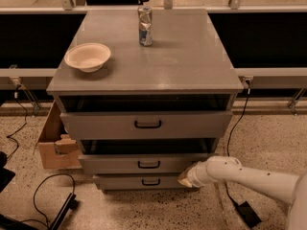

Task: Close middle drawer

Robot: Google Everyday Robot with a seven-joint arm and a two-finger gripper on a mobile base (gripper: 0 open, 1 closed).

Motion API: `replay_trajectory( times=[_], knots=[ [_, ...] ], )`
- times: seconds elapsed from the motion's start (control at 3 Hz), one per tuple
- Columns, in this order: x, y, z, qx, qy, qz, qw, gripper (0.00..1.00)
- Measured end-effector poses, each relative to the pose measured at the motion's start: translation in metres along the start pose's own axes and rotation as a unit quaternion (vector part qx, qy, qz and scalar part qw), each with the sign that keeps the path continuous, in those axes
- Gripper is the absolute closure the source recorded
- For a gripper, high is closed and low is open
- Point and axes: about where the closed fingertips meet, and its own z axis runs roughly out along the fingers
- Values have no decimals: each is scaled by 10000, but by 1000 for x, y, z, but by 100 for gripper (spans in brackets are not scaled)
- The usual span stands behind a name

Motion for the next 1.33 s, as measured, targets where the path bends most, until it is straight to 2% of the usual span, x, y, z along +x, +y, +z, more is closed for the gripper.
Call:
replay_trajectory(
  times=[0.33,0.67,1.0,1.33],
  knots=[
    [0,1,1,-16,0,-2,10000,13],
    [0,3,3,-29,1,-3,10000,0],
    [0,3,3,-29,1,-3,10000,0],
    [0,4,4,-45,1,-5,10000,18]
  ],
)
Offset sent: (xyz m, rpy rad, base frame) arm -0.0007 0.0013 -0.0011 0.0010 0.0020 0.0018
